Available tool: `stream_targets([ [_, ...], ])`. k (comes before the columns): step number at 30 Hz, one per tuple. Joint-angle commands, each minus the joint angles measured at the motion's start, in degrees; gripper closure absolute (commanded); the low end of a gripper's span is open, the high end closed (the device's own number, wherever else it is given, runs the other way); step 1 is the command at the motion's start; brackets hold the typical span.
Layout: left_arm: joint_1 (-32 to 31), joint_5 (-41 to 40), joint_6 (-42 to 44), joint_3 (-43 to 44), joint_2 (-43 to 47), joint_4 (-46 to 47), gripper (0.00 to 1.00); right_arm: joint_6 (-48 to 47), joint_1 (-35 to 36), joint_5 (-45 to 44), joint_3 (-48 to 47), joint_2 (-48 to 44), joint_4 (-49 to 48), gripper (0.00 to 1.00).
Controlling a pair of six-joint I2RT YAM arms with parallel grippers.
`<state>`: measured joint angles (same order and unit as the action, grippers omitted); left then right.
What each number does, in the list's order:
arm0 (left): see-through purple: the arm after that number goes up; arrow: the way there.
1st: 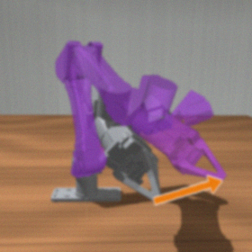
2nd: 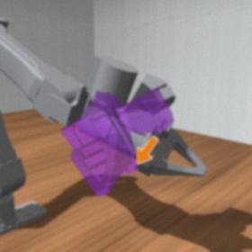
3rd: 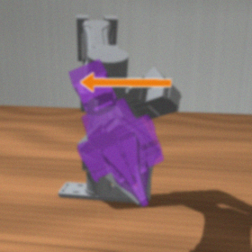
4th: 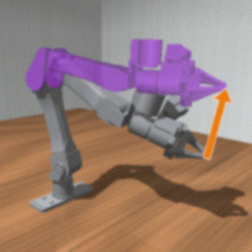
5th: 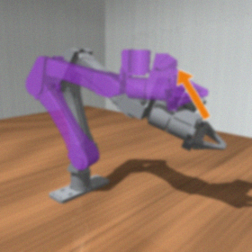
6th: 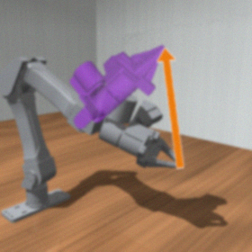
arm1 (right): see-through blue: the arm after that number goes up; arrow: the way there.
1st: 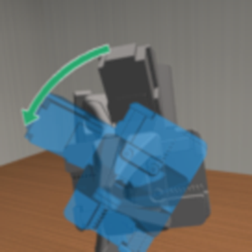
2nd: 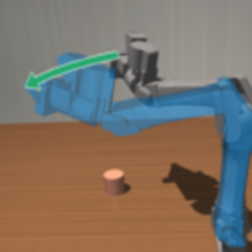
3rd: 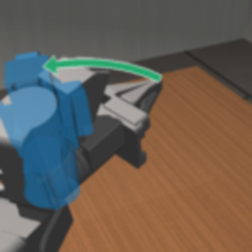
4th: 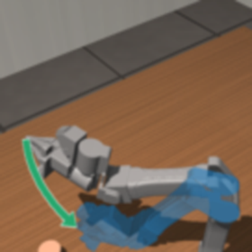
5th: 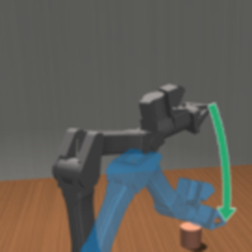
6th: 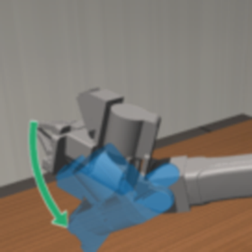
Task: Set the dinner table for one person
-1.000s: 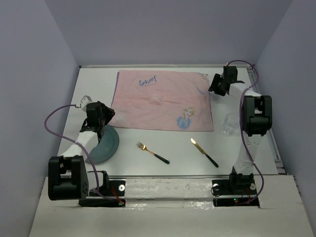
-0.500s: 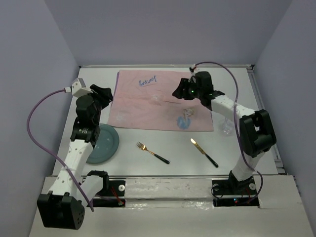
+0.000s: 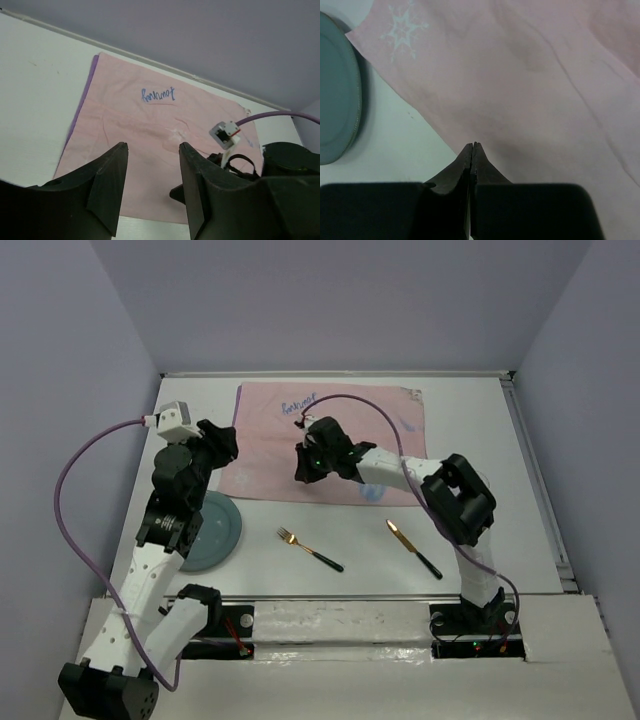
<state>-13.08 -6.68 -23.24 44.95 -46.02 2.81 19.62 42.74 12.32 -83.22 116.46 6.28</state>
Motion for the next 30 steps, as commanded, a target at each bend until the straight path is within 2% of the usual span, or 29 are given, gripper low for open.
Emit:
stream_targets([
  [1,-0.19,-0.53,6.37,2.16,4.54,0.18,0.44,-4.41,5.15,-4.31,-9.23,4.64,3.29,1.0],
  [6,-0.28,-1.85,7.34,-0.64,6.91,1.67,0.43,-4.85,7.97,-7.82,-19.58,12.19,4.88,1.0],
  [11,-0.71,-0.7,7.69,-1.88,8.05,1.67,0.43,-3.97,9.9,-11.42,-25.23,18.97,6.11,1.0],
  [19,-3.35,-2.46,8.48,-1.44,9.46,0.88,0.43,-0.3,15.25,-21.36,-18.83,17.22,5.58,1.0],
  [30,-4.06,-2.81,8.3,-1.62,10.25,0.71,0.43,4.29,18.34,-25.49,-15.92,12.39,4.7,1.0],
])
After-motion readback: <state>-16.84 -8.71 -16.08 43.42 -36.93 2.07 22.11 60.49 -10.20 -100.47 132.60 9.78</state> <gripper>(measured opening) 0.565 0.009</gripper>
